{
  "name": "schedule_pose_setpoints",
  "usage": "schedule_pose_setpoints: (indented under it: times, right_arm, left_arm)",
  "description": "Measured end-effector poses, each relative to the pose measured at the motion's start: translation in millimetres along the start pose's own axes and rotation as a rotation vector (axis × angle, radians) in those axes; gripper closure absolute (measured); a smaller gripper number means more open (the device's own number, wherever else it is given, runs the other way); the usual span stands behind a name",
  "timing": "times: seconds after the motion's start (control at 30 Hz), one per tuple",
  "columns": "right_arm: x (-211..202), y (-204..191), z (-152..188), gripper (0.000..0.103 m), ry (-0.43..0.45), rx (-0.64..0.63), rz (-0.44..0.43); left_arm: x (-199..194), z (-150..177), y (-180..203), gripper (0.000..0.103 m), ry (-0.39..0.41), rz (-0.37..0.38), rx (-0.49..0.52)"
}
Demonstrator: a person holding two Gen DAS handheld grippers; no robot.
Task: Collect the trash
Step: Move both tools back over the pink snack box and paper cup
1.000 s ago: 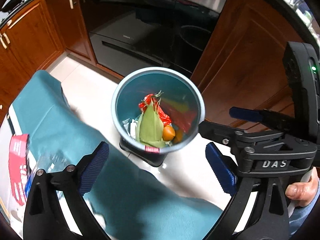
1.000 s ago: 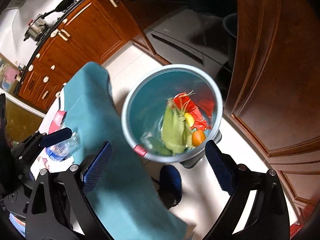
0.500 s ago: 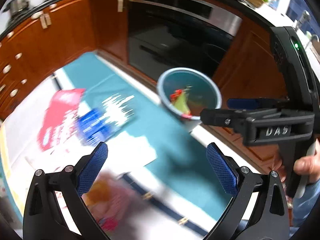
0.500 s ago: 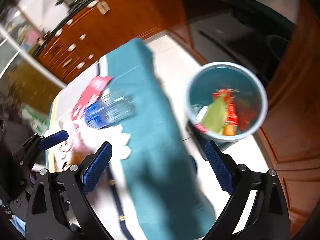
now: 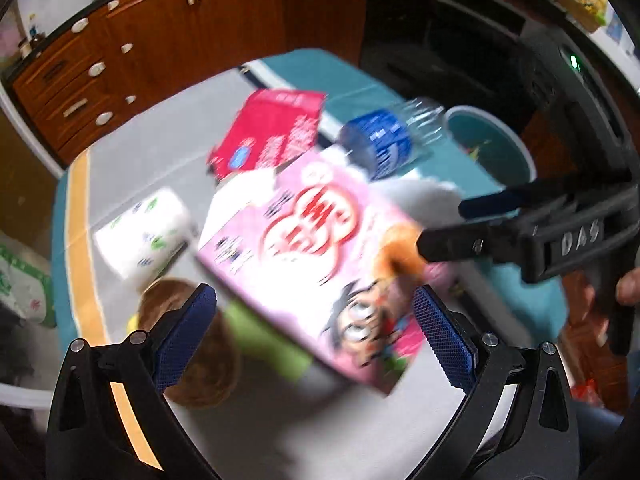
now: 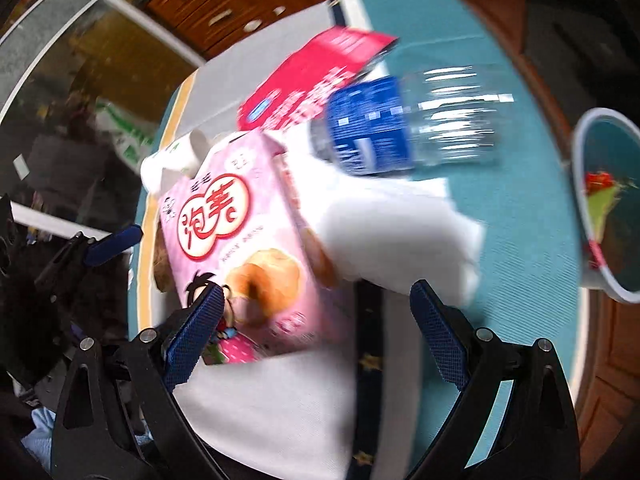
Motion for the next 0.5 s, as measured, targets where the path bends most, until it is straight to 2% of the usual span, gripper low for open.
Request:
schedule_pose_setpoints:
  times: [0.23,0.27,0.33,0.5]
  right_arm:
    - [27.8,-3.4,-13.0,0.013,-0.054,-0.044,-0.108]
    - [30.4,-4.6,-15.4,0.014,-0.052,-0.057,-0.105]
    - [36.8,-6.4,-18.7,0.028,-0.057,-0.086,-0.108]
    - [48.7,-9.2,-25.3,0.031,-0.088,-0.086,-0.195]
  left_arm:
    - [17.3,23.1,-16.9,0.003,-0.064,-0.115,0.017]
    - [16.5,25.1,-19.3,0.003,-0.054,-0.103,0.007]
    - [19.1,26.3,-25.3,0.003,-0.073,-0.079,-0.02]
    - [21.2,28.9,-35.1,0.003,-0.102,-0.07,-0.05]
Point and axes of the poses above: each gripper's, at about its wrist camera, not at the fingertips, and x roughly the way its jaws point, y to its right, z to its underside, the point moved 2 cm from there along x, roughly the way its jaws point, and after that the axes turned 9 degrees about -z, right-handed, at the moved point
